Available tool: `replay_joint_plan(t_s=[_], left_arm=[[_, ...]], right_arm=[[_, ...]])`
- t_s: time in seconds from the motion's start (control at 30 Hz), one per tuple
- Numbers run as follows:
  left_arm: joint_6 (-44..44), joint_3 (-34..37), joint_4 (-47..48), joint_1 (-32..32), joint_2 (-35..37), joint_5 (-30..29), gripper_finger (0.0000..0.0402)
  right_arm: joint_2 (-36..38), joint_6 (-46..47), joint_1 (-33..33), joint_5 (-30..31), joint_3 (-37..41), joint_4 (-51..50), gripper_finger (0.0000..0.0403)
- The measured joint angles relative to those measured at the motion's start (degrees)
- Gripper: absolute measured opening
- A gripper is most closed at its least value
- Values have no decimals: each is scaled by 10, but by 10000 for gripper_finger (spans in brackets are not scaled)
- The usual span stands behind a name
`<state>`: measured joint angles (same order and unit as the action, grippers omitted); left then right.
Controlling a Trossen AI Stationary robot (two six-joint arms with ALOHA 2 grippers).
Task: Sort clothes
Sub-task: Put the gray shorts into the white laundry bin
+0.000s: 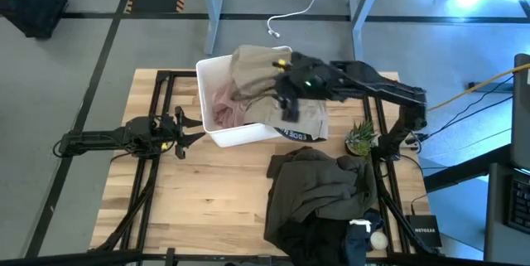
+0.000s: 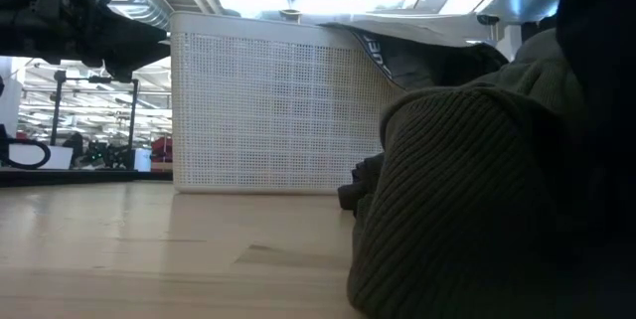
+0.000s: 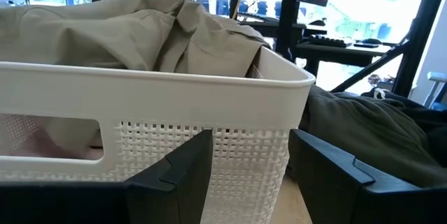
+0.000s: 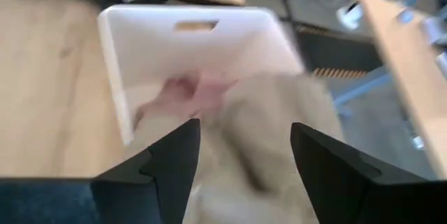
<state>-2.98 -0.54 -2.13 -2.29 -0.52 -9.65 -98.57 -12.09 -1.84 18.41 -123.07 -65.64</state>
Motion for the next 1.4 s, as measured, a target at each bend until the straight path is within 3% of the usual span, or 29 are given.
replay_joint_plan(t_s=[0.17,0.3,0.4,0.6,0.8,1.13,1.4], left_arm=[[0,0,0,0,0,0,184],[0,0,0,0,0,0,184],[0,0,0,0,0,0,184],[0,0,0,0,0,0,184],[0,0,0,0,0,0,184],[0,0,0,0,0,0,184],[0,0,0,0,0,0,184]], right_arm=[[33,62,59,0,4,-110,229],[79,113,111,27,57,-136,221],[130,153,151,69,145,-129,216],[257,271,221,121,393,-47,213],[336,377,289,129,569,35,213],[322,405,326,161,614,46,213],[285,384,326,272,614,47,213]])
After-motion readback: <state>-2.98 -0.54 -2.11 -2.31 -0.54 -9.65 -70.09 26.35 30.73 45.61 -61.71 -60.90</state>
